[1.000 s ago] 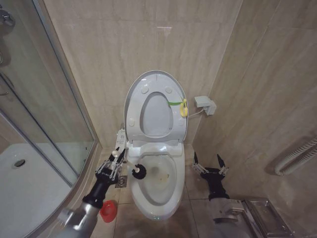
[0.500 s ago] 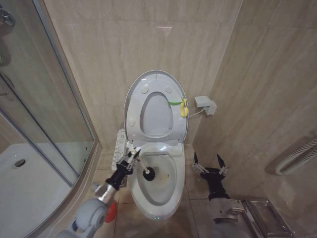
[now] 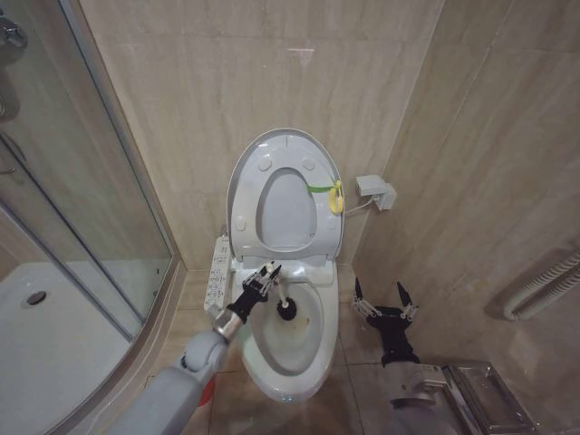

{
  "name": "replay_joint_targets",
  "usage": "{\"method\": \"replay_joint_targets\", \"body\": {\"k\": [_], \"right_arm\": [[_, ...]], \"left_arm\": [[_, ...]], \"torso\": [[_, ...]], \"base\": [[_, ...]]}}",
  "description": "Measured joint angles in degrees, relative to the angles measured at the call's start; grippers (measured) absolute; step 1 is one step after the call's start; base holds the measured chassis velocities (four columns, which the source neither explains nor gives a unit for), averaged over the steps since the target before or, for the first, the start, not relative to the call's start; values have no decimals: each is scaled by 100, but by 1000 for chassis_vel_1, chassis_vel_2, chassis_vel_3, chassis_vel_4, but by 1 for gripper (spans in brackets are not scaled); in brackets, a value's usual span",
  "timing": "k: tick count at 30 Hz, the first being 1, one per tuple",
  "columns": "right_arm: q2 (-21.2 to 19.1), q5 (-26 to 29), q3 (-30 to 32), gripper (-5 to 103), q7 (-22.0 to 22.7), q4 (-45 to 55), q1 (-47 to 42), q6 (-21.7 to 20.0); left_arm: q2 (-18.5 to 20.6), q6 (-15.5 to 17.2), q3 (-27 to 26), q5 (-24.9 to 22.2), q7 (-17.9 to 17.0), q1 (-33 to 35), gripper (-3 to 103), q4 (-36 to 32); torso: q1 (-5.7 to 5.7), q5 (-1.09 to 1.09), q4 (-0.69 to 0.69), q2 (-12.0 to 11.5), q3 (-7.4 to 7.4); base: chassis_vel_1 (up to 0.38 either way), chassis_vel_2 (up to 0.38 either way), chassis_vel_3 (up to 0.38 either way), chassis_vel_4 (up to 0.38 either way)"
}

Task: Open the toilet lid, clean the toilet bowl with a toilet brush, close the toilet lid, and flush.

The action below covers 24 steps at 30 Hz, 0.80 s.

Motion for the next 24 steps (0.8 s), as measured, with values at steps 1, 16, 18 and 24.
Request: {"method": "replay_joint_targets", "body": {"k": [1, 16, 18, 24], "right_arm": [[0, 0, 0, 100, 0, 0, 0, 0], [0, 0, 0, 100, 0, 0, 0, 0], [0, 0, 0, 100, 0, 0, 0, 0], [0, 0, 0, 100, 0, 0, 0, 0]], "left_arm": [[0, 0, 0, 0, 0, 0, 25, 0], [-680, -339, 547, 303, 44, -732, 25, 1301], [-723, -345, 577, 312, 44, -763, 25, 1360], [-796, -311, 611, 339, 9, -795, 25, 1325]], "torso": [[0, 0, 0, 0, 0], [0, 0, -1, 0, 0], [0, 0, 0, 0, 0], [0, 0, -1, 0, -1]], "base": [[0, 0, 0, 0], [0, 0, 0, 0], [0, 0, 0, 0], [0, 0, 0, 0]]}}
